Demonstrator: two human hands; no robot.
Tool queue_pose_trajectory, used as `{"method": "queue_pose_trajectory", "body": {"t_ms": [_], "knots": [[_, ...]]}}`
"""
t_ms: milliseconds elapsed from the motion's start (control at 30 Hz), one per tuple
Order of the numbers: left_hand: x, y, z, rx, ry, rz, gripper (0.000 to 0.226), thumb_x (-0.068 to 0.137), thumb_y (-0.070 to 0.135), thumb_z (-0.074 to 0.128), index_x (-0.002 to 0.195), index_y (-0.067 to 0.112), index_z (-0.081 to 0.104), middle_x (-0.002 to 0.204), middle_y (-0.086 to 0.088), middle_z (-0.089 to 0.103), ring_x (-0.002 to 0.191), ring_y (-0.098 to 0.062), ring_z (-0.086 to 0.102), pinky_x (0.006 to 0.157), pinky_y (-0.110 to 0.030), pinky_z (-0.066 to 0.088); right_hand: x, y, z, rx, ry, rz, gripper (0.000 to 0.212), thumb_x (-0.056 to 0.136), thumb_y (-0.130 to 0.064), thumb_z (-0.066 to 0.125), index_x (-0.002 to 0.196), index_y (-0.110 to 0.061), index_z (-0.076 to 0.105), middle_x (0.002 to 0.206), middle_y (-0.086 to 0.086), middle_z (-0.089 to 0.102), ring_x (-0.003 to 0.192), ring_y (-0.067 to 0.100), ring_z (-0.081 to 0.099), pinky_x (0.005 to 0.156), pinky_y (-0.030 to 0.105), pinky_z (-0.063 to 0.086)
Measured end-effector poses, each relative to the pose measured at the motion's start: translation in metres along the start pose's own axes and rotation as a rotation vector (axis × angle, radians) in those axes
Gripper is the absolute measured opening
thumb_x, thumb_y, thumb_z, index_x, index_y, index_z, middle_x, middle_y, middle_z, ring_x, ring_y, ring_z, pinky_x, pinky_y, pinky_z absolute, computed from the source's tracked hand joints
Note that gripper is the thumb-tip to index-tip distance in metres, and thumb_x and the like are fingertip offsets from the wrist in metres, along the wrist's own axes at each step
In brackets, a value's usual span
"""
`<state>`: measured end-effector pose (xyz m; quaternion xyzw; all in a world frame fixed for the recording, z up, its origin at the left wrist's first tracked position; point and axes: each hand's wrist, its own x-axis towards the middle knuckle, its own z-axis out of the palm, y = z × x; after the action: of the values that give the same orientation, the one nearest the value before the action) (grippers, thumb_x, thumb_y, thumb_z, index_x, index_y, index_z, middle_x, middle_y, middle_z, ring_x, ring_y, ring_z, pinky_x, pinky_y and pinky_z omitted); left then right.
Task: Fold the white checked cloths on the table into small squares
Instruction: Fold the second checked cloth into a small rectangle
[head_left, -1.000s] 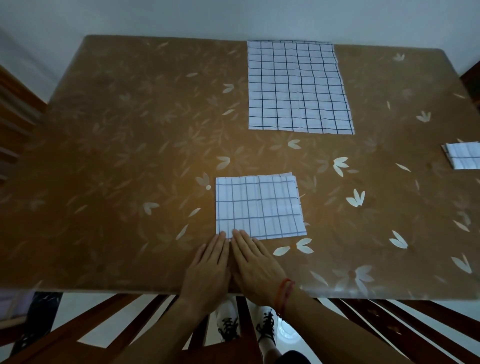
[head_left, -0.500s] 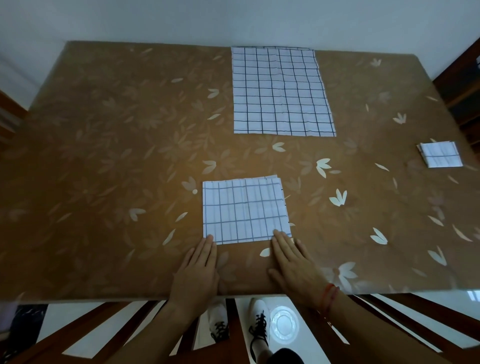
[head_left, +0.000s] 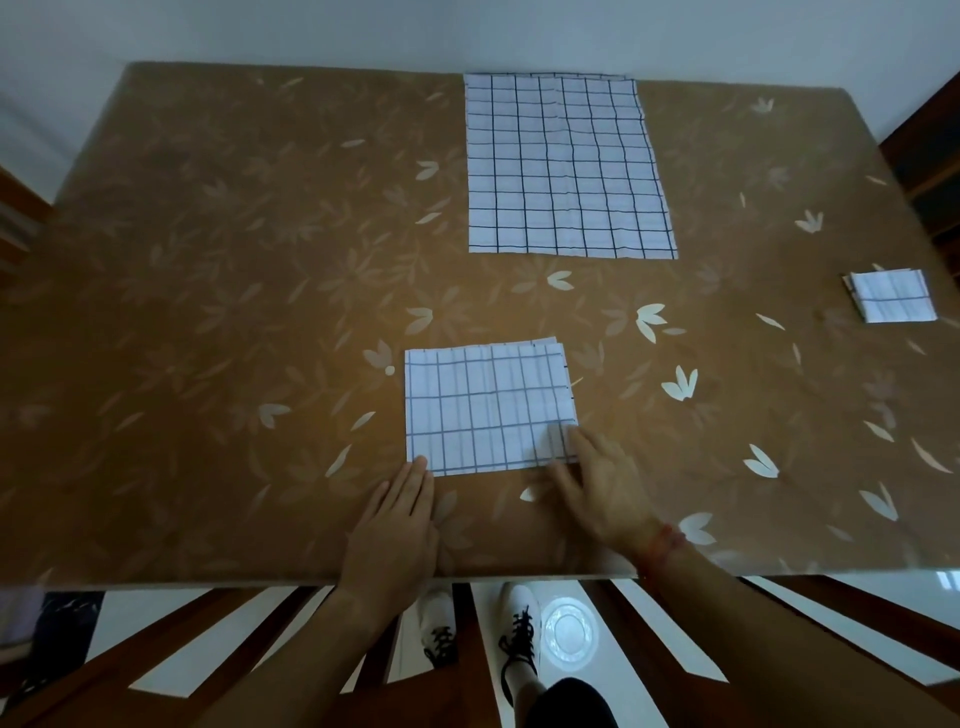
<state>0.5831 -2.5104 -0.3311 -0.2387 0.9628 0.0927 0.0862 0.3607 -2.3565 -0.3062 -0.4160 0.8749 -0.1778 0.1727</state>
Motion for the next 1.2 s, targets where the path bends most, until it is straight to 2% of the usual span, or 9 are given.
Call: {"method": "queue_pose_trajectory", "body": {"t_ms": [100, 200, 300, 500, 600, 767, 900, 1067, 1200], "knots": [[0.002, 0.001, -0.002, -0.024, -0.013, -0.01, 0.057, 0.09, 0.026, 0.027, 0.137, -0.001, 0.046, 0.146, -0.016, 0.042, 0.136, -0.025, 0.039, 0.109, -0.043, 0.036, 0.029, -0.002, -0.005, 0.149, 0.053, 0.19, 0.035, 0.092, -0.042, 0.046, 0.117, -0.021, 0.058, 0.109, 0.004, 0.061, 0.101, 0.025, 0.055, 0.087, 0.043, 0.049], [0.003, 0.001, -0.002, -0.035, -0.017, -0.023, 0.057, 0.091, 0.027, 0.027, 0.137, 0.001, 0.046, 0.147, -0.014, 0.042, 0.136, -0.024, 0.039, 0.108, -0.044, 0.038, 0.052, -0.008, -0.014, 0.318, 0.059, 0.383, 0.024, 0.091, -0.037, 0.05, 0.097, -0.016, 0.06, 0.09, 0.002, 0.062, 0.089, 0.023, 0.058, 0.071, 0.034, 0.046], [0.003, 0.0, -0.003, -0.039, -0.021, -0.025, 0.057, 0.091, 0.027, 0.027, 0.138, 0.001, 0.046, 0.148, -0.014, 0.041, 0.137, -0.023, 0.038, 0.107, -0.044, 0.039, 0.068, -0.017, -0.021, 0.46, 0.048, 0.509, 0.026, 0.093, -0.03, 0.051, 0.098, -0.008, 0.062, 0.085, 0.001, 0.06, 0.083, 0.021, 0.055, 0.073, 0.034, 0.043], [0.002, 0.001, -0.002, -0.048, -0.031, -0.03, 0.059, 0.091, 0.028, 0.024, 0.141, 0.002, 0.042, 0.151, -0.013, 0.036, 0.139, -0.023, 0.034, 0.108, -0.043, 0.037, 0.083, -0.025, -0.026, 0.575, 0.038, 0.594, 0.025, 0.092, -0.027, 0.053, 0.086, -0.006, 0.065, 0.077, -0.001, 0.059, 0.079, 0.021, 0.06, 0.067, 0.032, 0.046], [0.002, 0.0, -0.003, -0.06, -0.026, -0.034, 0.058, 0.09, 0.027, 0.026, 0.139, 0.002, 0.045, 0.15, -0.012, 0.038, 0.139, -0.022, 0.035, 0.108, -0.043, 0.038, 0.087, -0.024, -0.029, 0.67, 0.032, 0.633, 0.021, 0.092, -0.028, 0.056, 0.075, -0.018, 0.061, 0.081, 0.001, 0.059, 0.09, 0.027, 0.06, 0.087, 0.046, 0.053], [0.001, 0.001, -0.002, -0.078, -0.02, -0.037, 0.058, 0.09, 0.027, 0.027, 0.14, 0.003, 0.043, 0.151, -0.011, 0.036, 0.14, -0.021, 0.032, 0.108, -0.042, 0.037, 0.094, -0.022, -0.029, 0.721, -0.032, 0.67, 0.017, 0.089, -0.029, 0.063, 0.084, -0.013, 0.06, 0.096, 0.008, 0.059, 0.093, 0.028, 0.058, 0.091, 0.052, 0.052], [0.001, 0.001, -0.003, -0.089, -0.004, -0.046, 0.058, 0.089, 0.026, 0.028, 0.14, 0.004, 0.045, 0.15, -0.01, 0.038, 0.139, -0.02, 0.034, 0.109, -0.042, 0.036, 0.096, -0.02, -0.025, 0.712, -0.032, 0.7, 0.017, 0.081, -0.027, 0.073, 0.082, -0.012, 0.065, 0.088, 0.007, 0.063, 0.088, 0.029, 0.063, 0.085, 0.048, 0.056], [0.0, 0.001, -0.003, -0.117, 0.018, -0.034, 0.056, 0.089, 0.024, 0.029, 0.138, 0.003, 0.047, 0.149, -0.011, 0.039, 0.139, -0.021, 0.034, 0.109, -0.043, 0.037, 0.093, -0.021, -0.023, 0.763, 0.049, 0.613, 0.012, 0.083, -0.018, 0.071, 0.074, -0.022, 0.065, 0.076, -0.005, 0.061, 0.071, 0.009, 0.055, 0.063, 0.028, 0.045], [0.001, -0.002, -0.006, -0.141, 0.034, -0.018, 0.054, 0.09, 0.023, 0.03, 0.136, 0.003, 0.049, 0.146, -0.011, 0.043, 0.137, -0.02, 0.037, 0.108, -0.043, 0.039, 0.094, -0.014, -0.02, 0.851, 0.045, 0.722, 0.011, 0.076, -0.02, 0.078, 0.078, -0.017, 0.068, 0.081, 0.001, 0.068, 0.076, 0.019, 0.064, 0.062, 0.03, 0.052]]}}
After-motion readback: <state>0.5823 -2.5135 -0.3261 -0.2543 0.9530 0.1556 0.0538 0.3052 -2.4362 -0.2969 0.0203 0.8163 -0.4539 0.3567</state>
